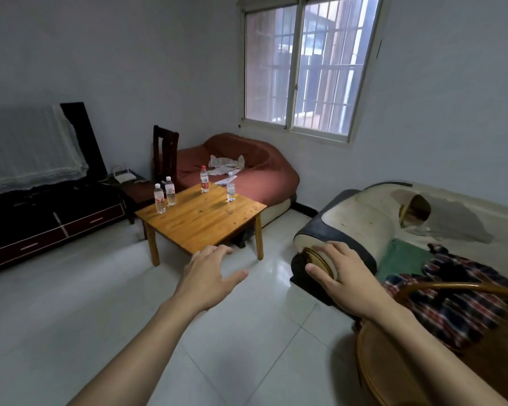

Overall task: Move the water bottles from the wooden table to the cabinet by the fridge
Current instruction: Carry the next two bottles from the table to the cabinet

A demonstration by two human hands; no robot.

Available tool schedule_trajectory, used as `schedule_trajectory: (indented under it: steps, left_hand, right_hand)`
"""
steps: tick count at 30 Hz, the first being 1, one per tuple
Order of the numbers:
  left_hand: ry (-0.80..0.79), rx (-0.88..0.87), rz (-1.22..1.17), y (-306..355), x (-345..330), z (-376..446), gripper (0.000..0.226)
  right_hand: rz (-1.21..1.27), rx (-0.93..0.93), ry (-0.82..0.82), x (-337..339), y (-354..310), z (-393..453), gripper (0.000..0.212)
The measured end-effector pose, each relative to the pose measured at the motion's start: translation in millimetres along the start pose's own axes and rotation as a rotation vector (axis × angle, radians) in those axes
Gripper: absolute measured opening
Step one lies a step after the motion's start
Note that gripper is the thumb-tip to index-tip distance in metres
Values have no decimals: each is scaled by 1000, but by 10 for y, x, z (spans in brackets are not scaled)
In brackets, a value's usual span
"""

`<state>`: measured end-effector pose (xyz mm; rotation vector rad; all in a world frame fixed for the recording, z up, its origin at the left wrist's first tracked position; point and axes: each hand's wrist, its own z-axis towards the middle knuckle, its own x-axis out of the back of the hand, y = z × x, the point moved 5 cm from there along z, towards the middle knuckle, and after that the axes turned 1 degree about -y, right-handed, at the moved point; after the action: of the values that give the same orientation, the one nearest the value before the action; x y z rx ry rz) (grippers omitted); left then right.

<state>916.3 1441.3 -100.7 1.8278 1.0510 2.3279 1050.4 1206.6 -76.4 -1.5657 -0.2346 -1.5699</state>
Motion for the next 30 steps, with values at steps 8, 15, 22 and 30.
schedule_trajectory:
  steps: [8,15,22,30]
  left_hand:
    - [15,18,54,375,-136,1656,63]
    - [28,77,31,223,-241,2923,61]
    - [53,49,-38,-363,-482,4382,60]
    - [68,17,-81,-774,-429,6016,59]
  right_hand:
    - [95,-2,-16,110,804,1642,72]
    - [78,25,-46,47,1096,2952,66]
    - [13,-19,-55,-372,1305,4292,58]
    - [-61,-56,-38,-512,1327,5853,58]
